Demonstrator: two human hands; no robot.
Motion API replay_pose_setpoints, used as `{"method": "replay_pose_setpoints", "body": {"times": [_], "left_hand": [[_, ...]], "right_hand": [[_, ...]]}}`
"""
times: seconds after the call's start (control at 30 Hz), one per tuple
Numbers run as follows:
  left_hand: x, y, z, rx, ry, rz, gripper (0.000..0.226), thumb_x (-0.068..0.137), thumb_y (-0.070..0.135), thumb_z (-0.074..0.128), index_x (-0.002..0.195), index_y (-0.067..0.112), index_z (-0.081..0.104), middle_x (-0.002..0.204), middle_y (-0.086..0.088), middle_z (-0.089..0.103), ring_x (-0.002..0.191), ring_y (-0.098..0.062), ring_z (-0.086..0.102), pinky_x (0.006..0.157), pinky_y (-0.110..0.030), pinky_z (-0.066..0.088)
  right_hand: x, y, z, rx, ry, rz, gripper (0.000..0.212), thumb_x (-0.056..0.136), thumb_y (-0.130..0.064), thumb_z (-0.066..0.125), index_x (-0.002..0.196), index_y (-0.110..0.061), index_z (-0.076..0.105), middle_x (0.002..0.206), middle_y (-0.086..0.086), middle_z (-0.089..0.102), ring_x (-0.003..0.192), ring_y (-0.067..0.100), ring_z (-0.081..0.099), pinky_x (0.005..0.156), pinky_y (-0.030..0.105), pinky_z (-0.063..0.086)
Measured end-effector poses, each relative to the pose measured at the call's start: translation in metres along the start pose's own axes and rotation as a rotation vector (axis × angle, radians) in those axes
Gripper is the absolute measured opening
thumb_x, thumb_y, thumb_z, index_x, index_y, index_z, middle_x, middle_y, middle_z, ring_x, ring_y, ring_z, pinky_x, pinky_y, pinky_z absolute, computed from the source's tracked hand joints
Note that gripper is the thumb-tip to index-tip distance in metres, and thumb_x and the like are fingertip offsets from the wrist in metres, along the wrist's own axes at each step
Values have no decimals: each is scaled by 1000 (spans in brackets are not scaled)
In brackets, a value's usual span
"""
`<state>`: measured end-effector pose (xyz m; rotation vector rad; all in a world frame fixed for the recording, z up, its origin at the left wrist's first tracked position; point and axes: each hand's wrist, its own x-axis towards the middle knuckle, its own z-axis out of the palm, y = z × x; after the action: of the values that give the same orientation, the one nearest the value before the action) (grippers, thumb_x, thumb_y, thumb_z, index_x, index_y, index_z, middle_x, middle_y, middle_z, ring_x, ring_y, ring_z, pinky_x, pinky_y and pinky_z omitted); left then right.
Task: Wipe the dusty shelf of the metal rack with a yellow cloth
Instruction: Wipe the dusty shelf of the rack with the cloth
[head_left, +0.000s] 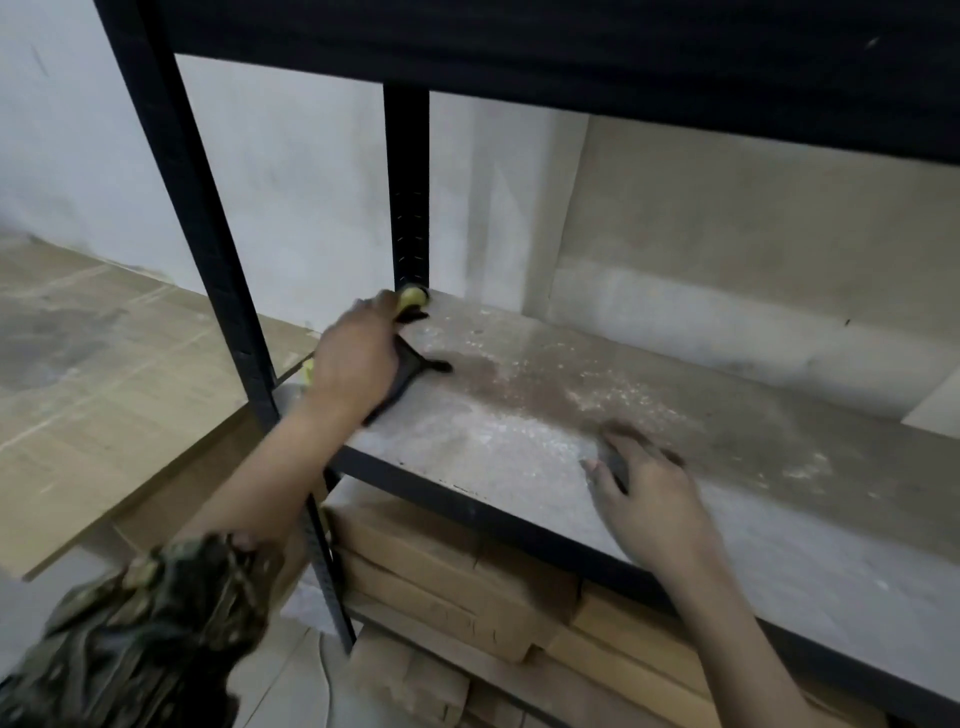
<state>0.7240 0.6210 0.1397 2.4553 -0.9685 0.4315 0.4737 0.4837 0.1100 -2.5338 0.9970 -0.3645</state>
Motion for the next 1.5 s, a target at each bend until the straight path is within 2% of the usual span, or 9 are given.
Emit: {"method": "replay_pose_setpoints", "body": {"times": [0.17, 0.37, 0.53, 0.77, 0.97, 1.07, 1.17, 1.33, 1.5], "left_hand": [[14, -18, 36, 99, -241, -142, 32, 97, 24, 38, 124, 9, 45, 112, -24, 58, 102, -41, 55, 87, -48, 46], [-11, -3, 26, -108, -317, 144, 37, 97, 32, 40, 132, 23, 46, 117, -13, 64, 101, -34, 59, 81, -36, 45], [-24, -10, 20, -39, -430, 216, 52, 91, 42, 49, 140, 38, 31, 147, 2, 38, 133, -29, 37, 105, -50, 31], [-8, -11, 23, -99, -215, 136, 44, 89, 30, 51, 133, 31, 48, 122, -9, 58, 105, -35, 50, 86, -46, 46], [-1, -18, 30, 91, -526, 135, 74, 81, 66, 46, 144, 36, 23, 157, 7, 11, 144, -20, 7, 112, -54, 16], [0, -20, 35, 42, -412, 146, 58, 89, 51, 48, 141, 29, 35, 154, 4, 25, 140, -21, 21, 109, -48, 26], [6, -17, 40, 91, -342, 144, 39, 93, 25, 49, 132, 19, 45, 133, -7, 50, 115, -31, 49, 89, -47, 45], [45, -25, 32, -29, 39, 102, 31, 94, 16, 47, 124, 12, 51, 95, -22, 66, 83, -40, 62, 66, -39, 43], [81, -35, 49, 35, -202, -62, 24, 89, 19, 51, 109, 8, 56, 108, -22, 62, 101, -39, 57, 80, -40, 43]], "right_hand": [[1, 1, 1, -15, 6, -24, 42, 95, -40, 41, 132, -20, 46, 141, -1, 48, 128, 18, 42, 109, 43, 33], [3, 4, 5, -4, 35, -36, 42, 94, -40, 43, 132, -21, 47, 139, -2, 49, 128, 17, 44, 108, 43, 35], [5, 6, 5, -20, 44, -34, 44, 93, -43, 42, 133, -25, 46, 141, -6, 47, 130, 14, 42, 110, 41, 34], [4, 5, 6, -18, 47, -19, 43, 93, -44, 43, 132, -25, 47, 140, -5, 49, 128, 15, 44, 108, 41, 36], [5, 5, 7, -23, 37, -3, 44, 93, -43, 43, 132, -25, 47, 139, -3, 50, 127, 17, 45, 106, 41, 38], [6, 5, 6, -27, 36, 6, 43, 92, -44, 43, 131, -26, 48, 136, -4, 53, 124, 19, 47, 104, 41, 40], [6, 6, 7, -21, 29, 14, 43, 92, -46, 41, 131, -27, 47, 136, -6, 52, 124, 18, 46, 103, 41, 41], [8, 7, 6, -17, 20, 33, 45, 91, -47, 40, 132, -29, 46, 137, -6, 51, 126, 19, 45, 104, 41, 40], [9, 9, 7, -16, 25, 21, 46, 92, -46, 41, 134, -28, 44, 140, -6, 48, 128, 17, 44, 105, 39, 40]]}}
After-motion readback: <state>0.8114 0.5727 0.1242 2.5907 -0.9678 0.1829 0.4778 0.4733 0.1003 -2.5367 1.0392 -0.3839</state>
